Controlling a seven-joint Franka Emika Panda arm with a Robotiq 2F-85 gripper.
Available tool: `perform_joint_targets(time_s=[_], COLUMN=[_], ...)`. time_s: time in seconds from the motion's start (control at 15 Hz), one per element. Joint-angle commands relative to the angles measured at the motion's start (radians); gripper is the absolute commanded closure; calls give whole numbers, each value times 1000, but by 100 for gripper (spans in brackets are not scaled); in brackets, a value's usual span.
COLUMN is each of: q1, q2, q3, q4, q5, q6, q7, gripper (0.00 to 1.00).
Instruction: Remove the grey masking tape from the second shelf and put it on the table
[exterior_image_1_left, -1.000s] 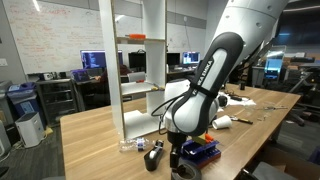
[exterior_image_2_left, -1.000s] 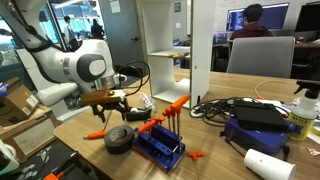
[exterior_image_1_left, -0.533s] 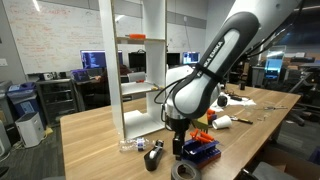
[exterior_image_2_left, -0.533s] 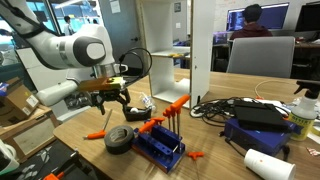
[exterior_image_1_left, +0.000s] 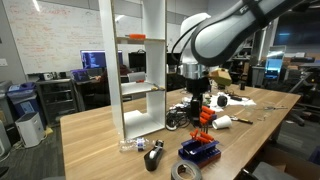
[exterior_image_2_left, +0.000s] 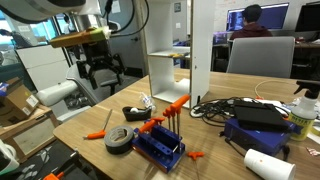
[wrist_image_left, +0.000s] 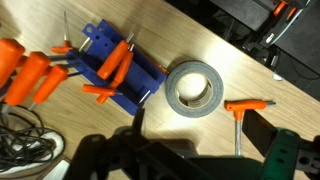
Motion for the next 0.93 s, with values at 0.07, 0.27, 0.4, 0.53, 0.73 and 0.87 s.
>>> perform_joint_targets(time_s=[0.07,0.27,0.4,0.53,0.73,0.87], q1=[-10,-23,-49,-87,-138,-156], q2=[-320,-485,-545,-584,-597,-591], q3=[-40,-67,-77,-78,-78,-81], q4=[-15,-12,12,31,68,81], q5=[-36,-44,-36,-38,-41,-41], q6=[-187,-265,-341,-416,-499,-521], q7=[12,27,79,147,236,267], gripper=[0,0,0,0,0,0])
